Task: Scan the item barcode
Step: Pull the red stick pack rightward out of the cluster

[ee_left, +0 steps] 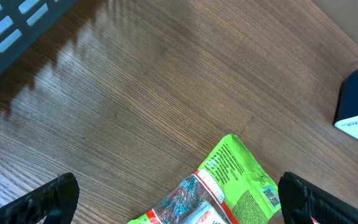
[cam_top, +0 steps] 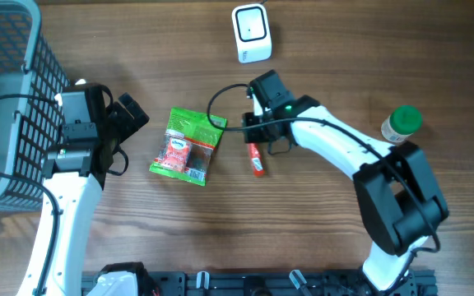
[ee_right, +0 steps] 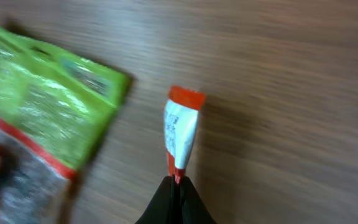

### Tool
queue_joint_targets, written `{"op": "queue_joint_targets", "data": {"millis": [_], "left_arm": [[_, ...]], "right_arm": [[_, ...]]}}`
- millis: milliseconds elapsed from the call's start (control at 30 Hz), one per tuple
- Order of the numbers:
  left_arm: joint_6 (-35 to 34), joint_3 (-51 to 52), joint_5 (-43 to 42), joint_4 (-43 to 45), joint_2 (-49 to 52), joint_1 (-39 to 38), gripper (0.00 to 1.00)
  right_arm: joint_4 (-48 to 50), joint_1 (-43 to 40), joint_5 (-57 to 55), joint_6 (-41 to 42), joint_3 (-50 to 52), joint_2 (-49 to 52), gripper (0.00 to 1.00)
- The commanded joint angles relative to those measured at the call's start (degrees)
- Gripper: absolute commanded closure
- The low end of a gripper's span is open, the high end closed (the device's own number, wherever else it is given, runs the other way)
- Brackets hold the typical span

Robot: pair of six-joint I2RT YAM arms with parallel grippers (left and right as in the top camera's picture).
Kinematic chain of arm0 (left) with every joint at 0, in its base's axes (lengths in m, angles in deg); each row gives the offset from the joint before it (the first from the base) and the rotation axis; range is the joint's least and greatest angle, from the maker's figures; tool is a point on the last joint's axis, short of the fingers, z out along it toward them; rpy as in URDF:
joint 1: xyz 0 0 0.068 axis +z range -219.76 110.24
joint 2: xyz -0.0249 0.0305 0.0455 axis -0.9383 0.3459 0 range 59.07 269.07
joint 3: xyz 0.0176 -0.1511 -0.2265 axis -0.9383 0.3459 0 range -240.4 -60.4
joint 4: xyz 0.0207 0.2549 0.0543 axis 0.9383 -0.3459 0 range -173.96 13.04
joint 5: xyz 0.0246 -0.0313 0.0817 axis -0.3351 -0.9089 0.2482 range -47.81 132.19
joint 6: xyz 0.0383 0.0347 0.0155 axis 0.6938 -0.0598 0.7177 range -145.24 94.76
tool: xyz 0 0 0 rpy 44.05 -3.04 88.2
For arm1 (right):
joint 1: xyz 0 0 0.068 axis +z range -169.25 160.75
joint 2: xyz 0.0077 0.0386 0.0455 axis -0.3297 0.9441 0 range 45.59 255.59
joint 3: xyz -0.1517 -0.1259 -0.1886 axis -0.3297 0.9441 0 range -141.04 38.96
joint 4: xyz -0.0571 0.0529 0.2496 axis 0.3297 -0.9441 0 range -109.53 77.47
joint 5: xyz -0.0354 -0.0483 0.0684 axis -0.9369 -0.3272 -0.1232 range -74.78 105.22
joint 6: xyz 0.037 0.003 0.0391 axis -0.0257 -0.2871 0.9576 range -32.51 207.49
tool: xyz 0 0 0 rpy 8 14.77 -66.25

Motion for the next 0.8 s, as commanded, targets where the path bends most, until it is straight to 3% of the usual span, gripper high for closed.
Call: {"op": "queue_joint_targets", "data": {"millis": [0, 333, 367, 400, 433, 667, 767], "left_arm": [[0.46, -0.07, 0.57, 0.0, -0.09, 0.35, 0.0], [0.46, -0.07, 0.57, 0.0, -0.09, 0.35, 0.0], [0.46, -0.07, 0.57, 0.0, -0.09, 0.35, 0.0], [0.46, -0.07, 0.57, 0.0, -0.09, 0.35, 0.0], [0.48, -0.07, 0.57, 0.0, -0.09, 0.35, 0.0], [0.46, -0.07, 0.57, -0.02, -0.09, 0.35, 0.0], [0.46, -0.07, 0.57, 0.0, -0.09, 0.35, 0.0]], "right_arm": [[-5.16, -1.95, -7.28, -1.27, -0.37, -1.2, 0.96], [-17.11, -7.52, -16.41, -1.44, -0.37, -1.2, 0.94], [-18.36, -8.61, -16.57, -2.43, -0.37, -1.2, 0.76], [-18.73, -9.16, -16.57, -2.91, -0.37, -1.2, 0.48], [-19.08, -9.66, -16.57, -3.1, -0.37, -1.2, 0.45], [-22.45, -11.63, -15.89, -4.59, -0.37, -1.2, 0.46], [-25.66, -11.63, -13.9, -5.22, -0.37, -1.2, 0.56]]}}
